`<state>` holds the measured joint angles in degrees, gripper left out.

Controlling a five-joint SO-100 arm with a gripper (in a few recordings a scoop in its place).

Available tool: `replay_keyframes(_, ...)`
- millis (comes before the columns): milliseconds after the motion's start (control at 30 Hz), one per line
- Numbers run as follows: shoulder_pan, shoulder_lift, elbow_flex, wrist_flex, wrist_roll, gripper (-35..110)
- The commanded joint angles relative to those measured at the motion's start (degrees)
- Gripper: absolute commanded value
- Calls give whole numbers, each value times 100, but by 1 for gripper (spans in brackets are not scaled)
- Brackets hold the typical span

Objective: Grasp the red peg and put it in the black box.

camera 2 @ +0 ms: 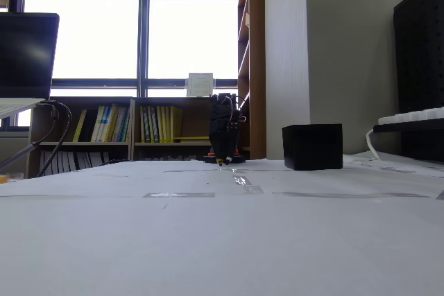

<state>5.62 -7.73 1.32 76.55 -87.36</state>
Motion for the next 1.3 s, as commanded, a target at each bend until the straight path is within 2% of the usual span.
replay_keyframes(0, 132, -501, -475, 422, 9, 4)
replay_keyframes(1267, 193, -501, -475, 501, 44, 4)
